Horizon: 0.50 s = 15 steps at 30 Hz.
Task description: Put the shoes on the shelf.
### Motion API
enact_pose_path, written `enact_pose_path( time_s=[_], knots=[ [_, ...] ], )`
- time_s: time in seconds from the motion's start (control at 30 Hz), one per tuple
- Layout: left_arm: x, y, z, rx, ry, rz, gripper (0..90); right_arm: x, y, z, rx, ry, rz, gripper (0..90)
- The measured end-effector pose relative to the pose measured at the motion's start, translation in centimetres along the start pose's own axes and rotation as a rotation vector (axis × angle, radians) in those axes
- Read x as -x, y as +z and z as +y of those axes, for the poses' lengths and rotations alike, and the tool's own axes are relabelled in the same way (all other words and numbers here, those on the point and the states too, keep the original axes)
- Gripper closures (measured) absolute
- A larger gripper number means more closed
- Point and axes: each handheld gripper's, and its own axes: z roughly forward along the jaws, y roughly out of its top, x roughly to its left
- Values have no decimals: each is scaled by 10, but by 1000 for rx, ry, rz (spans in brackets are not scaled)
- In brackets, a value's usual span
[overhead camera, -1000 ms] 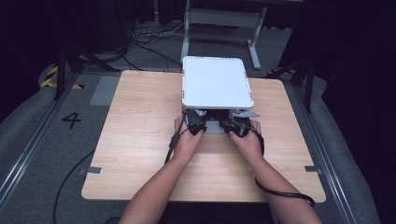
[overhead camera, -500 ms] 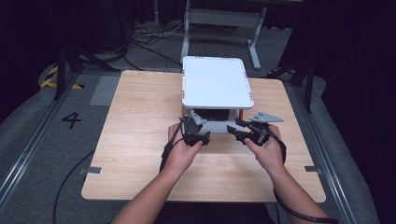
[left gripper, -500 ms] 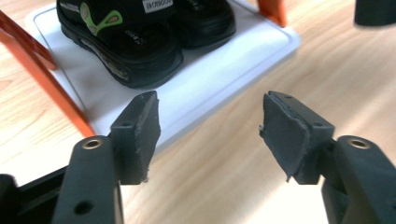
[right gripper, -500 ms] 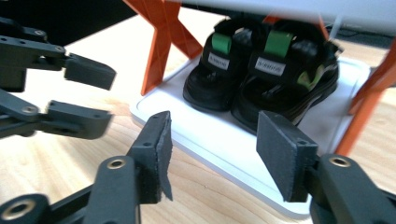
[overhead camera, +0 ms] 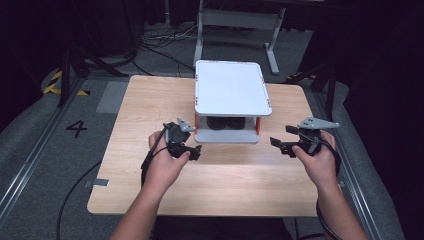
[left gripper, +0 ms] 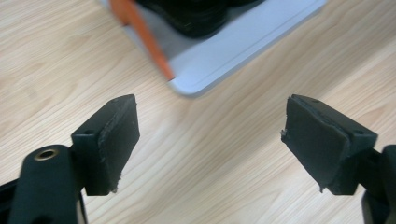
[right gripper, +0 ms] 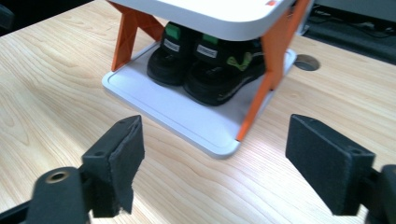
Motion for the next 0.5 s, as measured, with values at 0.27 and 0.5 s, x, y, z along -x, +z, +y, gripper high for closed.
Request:
enact_pose_path(
  time_s=[0.27,0.5],
  knots=[
    [-34,-12,-26,-129,15,11,165,23,-28,-14,-35,-37,-37,154],
    [-60,-18,-52,-97,-2,39,165,52,-30,-41,-102,1,-72,155]
  ],
)
